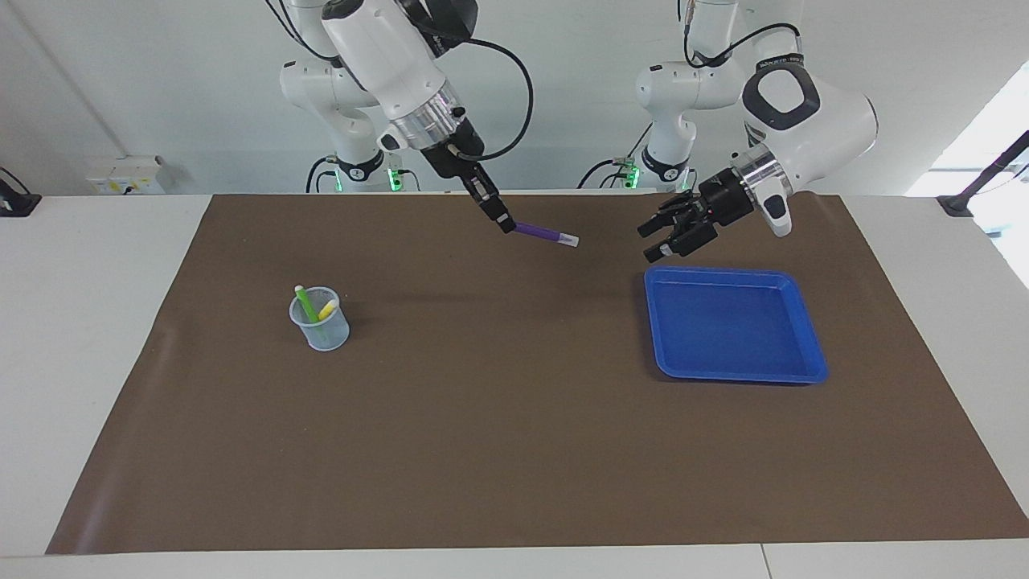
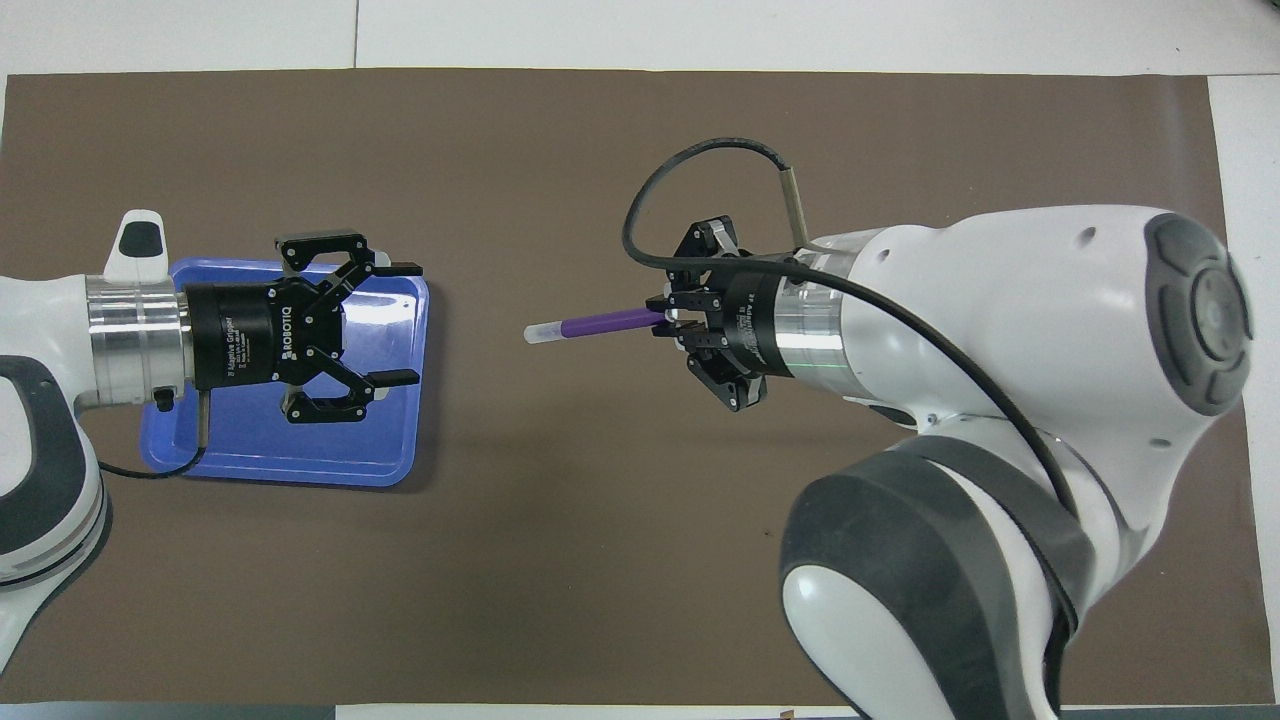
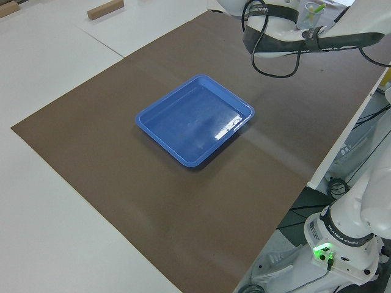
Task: Right arm passes pens to left for tray arrangement
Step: 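Carry the purple pen toward the left gripper while the left gripper rises, then close the left gripper on the purple pen and open the right gripper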
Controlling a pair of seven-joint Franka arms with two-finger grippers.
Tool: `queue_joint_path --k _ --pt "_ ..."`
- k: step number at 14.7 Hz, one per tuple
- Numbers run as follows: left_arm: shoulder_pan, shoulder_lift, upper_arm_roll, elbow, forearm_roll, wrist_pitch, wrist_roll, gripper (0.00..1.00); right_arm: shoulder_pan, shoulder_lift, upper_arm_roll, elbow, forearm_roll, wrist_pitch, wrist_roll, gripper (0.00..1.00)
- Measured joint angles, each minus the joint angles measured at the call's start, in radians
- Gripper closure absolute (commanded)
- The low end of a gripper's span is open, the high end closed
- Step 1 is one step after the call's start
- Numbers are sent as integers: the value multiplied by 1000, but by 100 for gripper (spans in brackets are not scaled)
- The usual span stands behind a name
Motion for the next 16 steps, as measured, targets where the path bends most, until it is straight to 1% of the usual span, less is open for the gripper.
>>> queue_joint_path --k 4,6,9,12,16 --pt "-17 -47 -10 3 0 2 -122 0 3 87 73 57 0 63 139 100" --pt "-17 -78 -35 4 17 19 -187 0 7 110 90 68 0 75 172 100" --pt "-18 -112 -97 4 126 32 -312 0 8 128 114 74 0 91 198 100" --pt "-18 -123 -151 3 240 56 -442 1 8 132 135 76 0 94 211 100" --pt "-18 -124 -166 3 308 98 -550 4 9 135 158 76 0 94 213 100"
